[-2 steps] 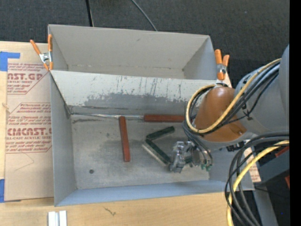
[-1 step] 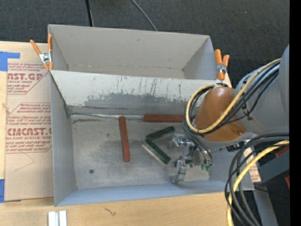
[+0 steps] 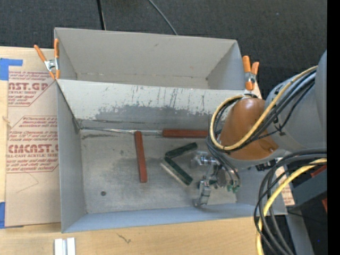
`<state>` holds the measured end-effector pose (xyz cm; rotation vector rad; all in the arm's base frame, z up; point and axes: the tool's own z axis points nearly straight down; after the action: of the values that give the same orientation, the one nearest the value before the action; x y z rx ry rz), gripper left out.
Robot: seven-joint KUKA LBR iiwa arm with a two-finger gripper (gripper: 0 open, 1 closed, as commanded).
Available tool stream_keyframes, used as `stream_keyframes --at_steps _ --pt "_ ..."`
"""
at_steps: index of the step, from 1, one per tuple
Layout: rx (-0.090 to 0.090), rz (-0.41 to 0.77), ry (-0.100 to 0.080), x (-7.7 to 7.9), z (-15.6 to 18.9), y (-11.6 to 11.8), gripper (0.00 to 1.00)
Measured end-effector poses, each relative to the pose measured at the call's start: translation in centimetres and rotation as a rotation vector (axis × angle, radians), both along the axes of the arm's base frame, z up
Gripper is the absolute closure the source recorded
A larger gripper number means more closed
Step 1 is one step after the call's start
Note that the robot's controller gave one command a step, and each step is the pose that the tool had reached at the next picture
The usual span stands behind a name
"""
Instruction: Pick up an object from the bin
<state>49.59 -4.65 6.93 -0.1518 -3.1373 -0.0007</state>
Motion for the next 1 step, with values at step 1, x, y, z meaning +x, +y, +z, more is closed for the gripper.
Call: stream_keyframes --at_steps 1 --pt "0.001 -0.301 -0.003 2.20 0.11 3.55 1.00"
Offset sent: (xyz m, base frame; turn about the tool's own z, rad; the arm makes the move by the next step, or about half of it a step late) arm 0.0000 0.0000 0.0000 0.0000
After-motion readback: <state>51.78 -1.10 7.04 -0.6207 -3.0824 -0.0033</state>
